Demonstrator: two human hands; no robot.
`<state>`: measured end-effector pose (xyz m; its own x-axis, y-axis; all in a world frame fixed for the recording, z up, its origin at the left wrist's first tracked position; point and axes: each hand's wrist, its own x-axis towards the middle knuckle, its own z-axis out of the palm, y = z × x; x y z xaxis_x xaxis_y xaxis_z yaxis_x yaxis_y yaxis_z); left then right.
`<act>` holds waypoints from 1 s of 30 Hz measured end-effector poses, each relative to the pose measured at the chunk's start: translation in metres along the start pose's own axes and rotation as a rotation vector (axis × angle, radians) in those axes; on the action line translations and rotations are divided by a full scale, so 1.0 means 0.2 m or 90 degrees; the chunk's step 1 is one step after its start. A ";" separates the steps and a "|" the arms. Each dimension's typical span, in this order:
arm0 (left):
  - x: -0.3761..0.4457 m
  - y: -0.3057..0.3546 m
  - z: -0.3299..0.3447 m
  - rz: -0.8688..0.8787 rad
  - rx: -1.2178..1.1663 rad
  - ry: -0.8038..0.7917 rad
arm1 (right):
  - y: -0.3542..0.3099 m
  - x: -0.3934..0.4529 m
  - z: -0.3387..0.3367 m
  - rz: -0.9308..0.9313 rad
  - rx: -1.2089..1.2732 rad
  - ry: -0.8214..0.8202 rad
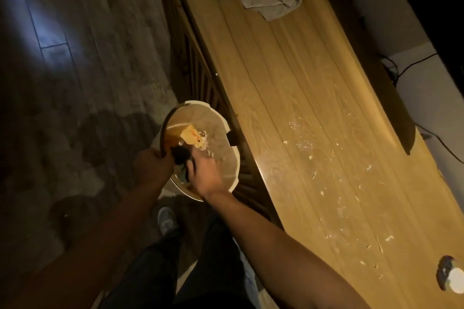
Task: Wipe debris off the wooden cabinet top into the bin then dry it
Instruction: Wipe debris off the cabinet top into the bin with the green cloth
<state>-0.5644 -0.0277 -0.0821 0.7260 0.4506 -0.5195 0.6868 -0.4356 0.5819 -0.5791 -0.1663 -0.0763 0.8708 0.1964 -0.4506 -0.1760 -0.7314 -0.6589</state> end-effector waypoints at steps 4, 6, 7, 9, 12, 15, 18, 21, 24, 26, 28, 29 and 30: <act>-0.04 -0.04 -0.01 0.019 -0.014 -0.015 | 0.02 -0.04 -0.02 -0.007 0.100 0.078; -0.06 -0.04 0.01 0.011 -0.024 -0.030 | 0.05 -0.04 -0.12 -0.011 0.128 0.126; -0.07 -0.04 0.02 0.001 -0.038 -0.035 | 0.07 -0.04 -0.19 -0.017 0.147 0.153; -0.09 -0.04 0.04 -0.023 -0.070 -0.049 | 0.11 -0.03 -0.35 -0.041 0.198 0.205; -0.09 -0.05 0.07 -0.058 -0.074 -0.062 | 0.19 0.01 -0.67 -0.037 0.243 0.304; -0.08 -0.06 0.10 -0.082 -0.054 -0.058 | 0.36 0.04 -1.06 -0.011 0.203 0.398; -0.07 -0.06 0.14 -0.075 -0.015 0.004 | 0.61 0.06 -1.44 0.061 0.173 0.462; -0.05 -0.07 0.14 -0.068 0.016 0.018 | 0.93 0.08 -1.78 0.159 0.092 0.532; -0.02 -0.10 0.13 -0.078 0.032 0.008 | 1.23 0.12 -2.02 0.291 0.002 0.550; 0.00 -0.11 0.13 -0.066 0.016 0.018 | 1.39 0.15 -2.10 0.410 0.008 0.510; 0.01 -0.12 0.14 -0.049 0.017 0.049 | 1.48 0.16 -2.08 0.474 0.032 0.451; 0.02 -0.12 0.14 -0.048 0.017 0.055 | 1.51 0.17 -2.04 0.472 0.038 0.443; 0.02 -0.12 0.14 -0.051 0.018 0.054 | 1.52 0.18 -2.01 0.456 0.038 0.451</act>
<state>-0.5767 -0.0374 -0.1151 0.6634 0.5487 -0.5087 0.7445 -0.4162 0.5220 -0.4172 -0.6440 -0.0504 0.6200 -0.7239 -0.3027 -0.7700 -0.4873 -0.4118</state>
